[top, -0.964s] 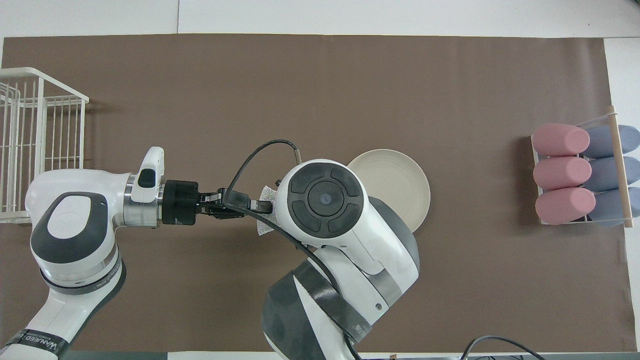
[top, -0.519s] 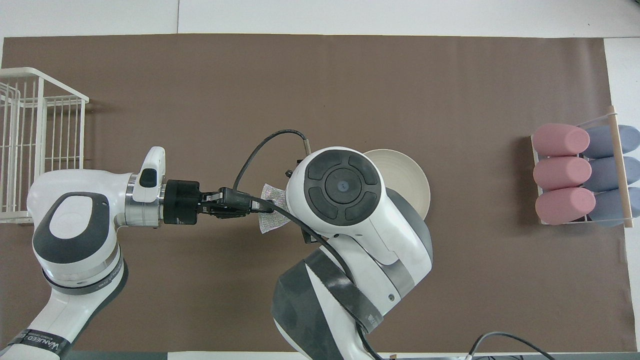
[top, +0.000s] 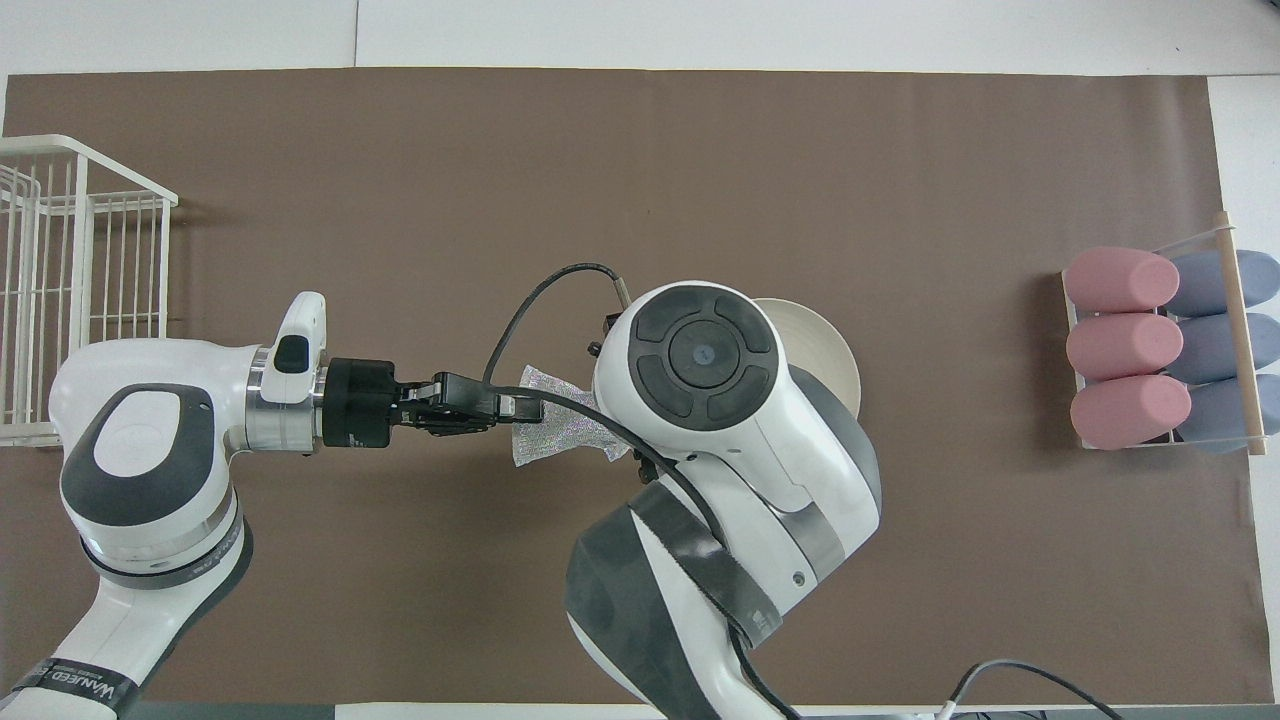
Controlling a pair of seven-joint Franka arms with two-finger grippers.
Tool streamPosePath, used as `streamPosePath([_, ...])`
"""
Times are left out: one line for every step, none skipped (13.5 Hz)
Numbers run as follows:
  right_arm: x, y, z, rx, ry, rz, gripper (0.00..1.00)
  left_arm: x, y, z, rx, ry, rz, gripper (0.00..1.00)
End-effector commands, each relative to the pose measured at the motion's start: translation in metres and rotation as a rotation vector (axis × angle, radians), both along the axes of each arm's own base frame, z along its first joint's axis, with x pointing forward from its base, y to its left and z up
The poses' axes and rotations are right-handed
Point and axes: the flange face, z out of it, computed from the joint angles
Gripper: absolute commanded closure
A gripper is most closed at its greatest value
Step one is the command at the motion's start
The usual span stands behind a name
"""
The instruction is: Wipe plate with sponge
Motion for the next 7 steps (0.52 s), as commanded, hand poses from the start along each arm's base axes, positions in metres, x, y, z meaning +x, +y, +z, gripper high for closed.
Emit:
streamPosePath([0.003, -0.044, 0.009, -0.023, 0.011, 0.157, 0.0, 0.002, 0.006, 0.001, 0.05, 0.005, 0.035, 1.0])
streamPosePath([0.007, -0.059, 0.014, -0.021, 0.011, 0.188, 0.0, 0.002, 0.007, 0.001, 0.087, 0.003, 0.022, 1.0])
streamPosePath([0.015, -0.075, 0.017, -0.016, 0.005, 0.228, 0.0, 0.003, 0.007, 0.001, 0.136, 0.0, 0.016, 1.0])
streamPosePath([0.019, -0.09, 0.026, -0.01, -0.011, 0.28, 0.0, 0.005, 0.009, 0.001, 0.174, -0.001, 0.021, 1.0])
streamPosePath([0.024, -0.108, 0.035, -0.014, -0.032, 0.328, 0.0, 0.005, 0.01, 0.0, 0.205, 0.001, 0.013, 1.0])
streamPosePath([0.029, -0.129, 0.046, -0.038, -0.06, 0.385, 0.0, 0.006, 0.012, 0.0, 0.239, -0.001, 0.001, 1.0])
streamPosePath([0.033, -0.15, 0.055, -0.065, -0.082, 0.456, 0.0, 0.01, 0.013, 0.005, 0.276, 0.003, -0.002, 1.0])
